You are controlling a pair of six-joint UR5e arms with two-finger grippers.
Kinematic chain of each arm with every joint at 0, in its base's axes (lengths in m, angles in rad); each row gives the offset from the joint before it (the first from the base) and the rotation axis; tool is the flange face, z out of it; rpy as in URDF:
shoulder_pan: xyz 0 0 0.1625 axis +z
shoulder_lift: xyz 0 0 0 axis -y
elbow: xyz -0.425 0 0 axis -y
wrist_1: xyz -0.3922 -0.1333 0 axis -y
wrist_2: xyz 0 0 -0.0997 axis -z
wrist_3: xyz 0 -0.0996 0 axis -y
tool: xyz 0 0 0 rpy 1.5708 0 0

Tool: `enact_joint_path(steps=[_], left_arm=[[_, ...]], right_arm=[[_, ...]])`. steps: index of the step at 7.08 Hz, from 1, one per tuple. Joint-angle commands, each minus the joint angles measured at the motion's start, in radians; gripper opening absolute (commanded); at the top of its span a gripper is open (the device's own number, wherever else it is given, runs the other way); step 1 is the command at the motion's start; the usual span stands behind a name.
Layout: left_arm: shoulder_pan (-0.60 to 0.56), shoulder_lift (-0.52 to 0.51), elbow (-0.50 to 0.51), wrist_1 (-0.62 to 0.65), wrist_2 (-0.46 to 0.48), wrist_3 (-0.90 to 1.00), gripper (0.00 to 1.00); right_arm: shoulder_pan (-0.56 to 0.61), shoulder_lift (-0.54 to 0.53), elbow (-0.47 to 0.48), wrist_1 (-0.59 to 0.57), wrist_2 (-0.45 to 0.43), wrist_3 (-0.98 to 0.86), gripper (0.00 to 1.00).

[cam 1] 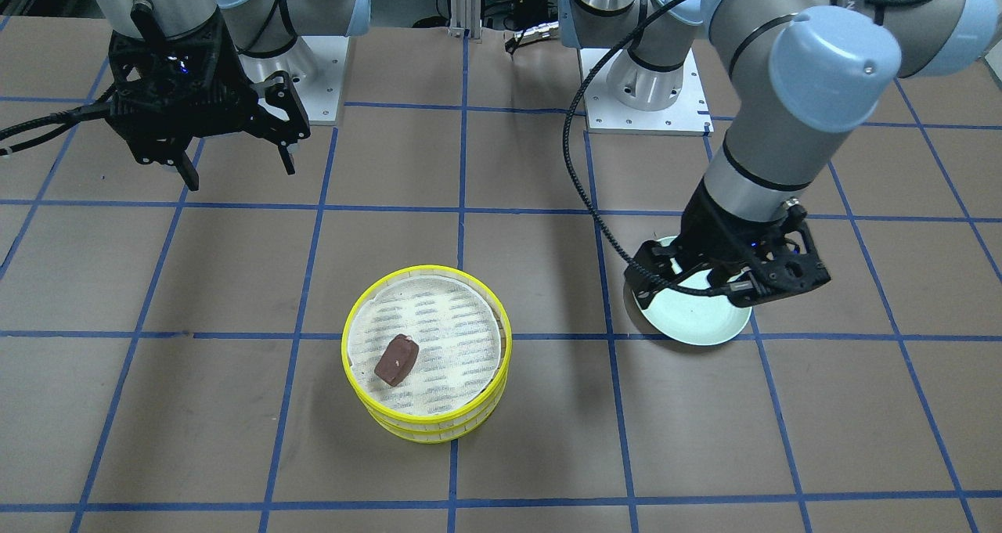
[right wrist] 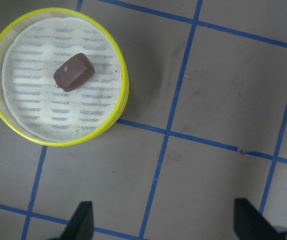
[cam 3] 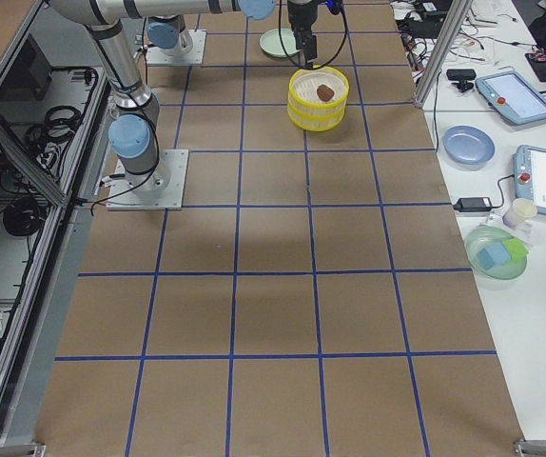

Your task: Stack buns with steamer

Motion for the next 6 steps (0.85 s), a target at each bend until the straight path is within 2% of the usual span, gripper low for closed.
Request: enact_joint_path(steps=[1,4,5,6], left_arm=[[0.058,0.086,0.003,-0.152,0.053,0.089,1.00],[0.051,0.150,-0.013,-0.191,-0.089,0.089,1.00],[0.051,0.163,-0.013,-0.193,-0.173,0.091,1.00],[0.051,0.176,-0.017,-0.199,-0.174,0.098,1.00]], right_arm=[[0.000,0.001,0.000,-0.003,0.002,0.001,1.00],[0.000,-0.001,0.002,-0.004,-0.009,-0.003,1.00],[0.001,-0.001,0.002,-0.003,0.000,-0.002,1.00],[0.000,-0.001,0.002,-0.004,-0.001,-0.002,1.00]])
